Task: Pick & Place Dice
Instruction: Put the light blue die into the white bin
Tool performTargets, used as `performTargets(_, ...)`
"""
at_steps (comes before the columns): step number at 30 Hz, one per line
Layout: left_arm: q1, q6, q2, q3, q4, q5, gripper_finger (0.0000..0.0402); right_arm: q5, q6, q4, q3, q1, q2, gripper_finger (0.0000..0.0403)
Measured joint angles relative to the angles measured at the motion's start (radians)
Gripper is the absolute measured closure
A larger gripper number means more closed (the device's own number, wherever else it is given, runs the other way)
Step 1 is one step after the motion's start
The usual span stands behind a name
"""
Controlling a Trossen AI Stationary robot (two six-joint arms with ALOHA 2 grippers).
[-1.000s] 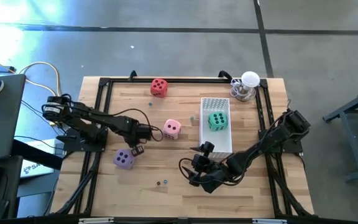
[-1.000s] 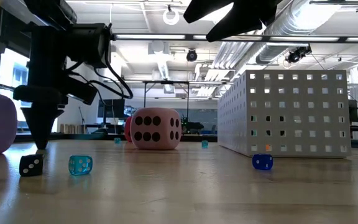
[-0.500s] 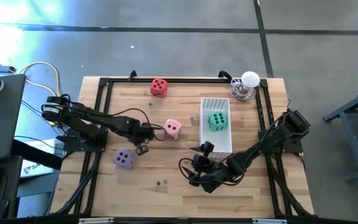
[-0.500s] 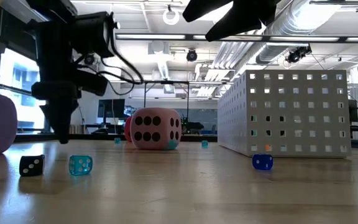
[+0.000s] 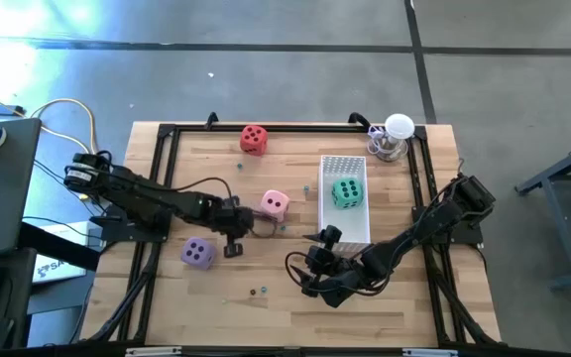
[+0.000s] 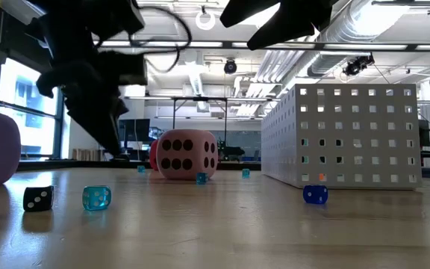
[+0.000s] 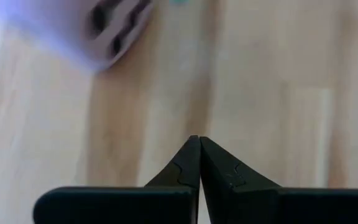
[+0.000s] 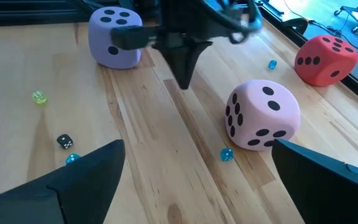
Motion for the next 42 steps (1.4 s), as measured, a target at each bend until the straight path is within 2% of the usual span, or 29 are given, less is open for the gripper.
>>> performTargets(2, -0.028, 0.042, 0.000, 0.000, 0.044, -0.006, 0.0401, 0.000, 0.000, 0.000, 0.000, 0.000, 0.000, 0.0004)
performTargets(8, -0.089, 0.144, 0.000, 0.000, 0.134, -0.105, 0.0388, -0.002, 0.000, 0.000, 0.000, 0.000, 0.000, 0.0004)
performTargets(15, -0.099, 0.215, 0.036, 0.000, 0.236, -0.103, 0.0313, -0.002, 0.000, 0.000, 0.000, 0.000, 0.000, 0.0004)
performTargets(21, -0.063, 0.312, 0.091, 0.000, 0.335, 0.027, 0.0264, -0.007, 0.000, 0.000, 0.000, 0.000, 0.000, 0.0004)
performTargets(28, 0.027, 0.362, 0.117, 0.001, 0.400, 0.229, 0.0261, -0.007, 0.000, 0.001, 0.000, 0.000, 0.000, 0.0004)
performTargets(36, 0.085, 0.404, 0.259, 0.001, 0.580, 0.434, 0.0260, -0.011, 0.003, 0.015, 0.000, 0.001, 0.000, 0.0004)
performTargets(42, 0.118, 0.424, 0.290, 0.001, 0.641, 0.461, 0.0260, -0.030, 0.016, 0.018, 0.000, 0.005, 0.000, 0.0004)
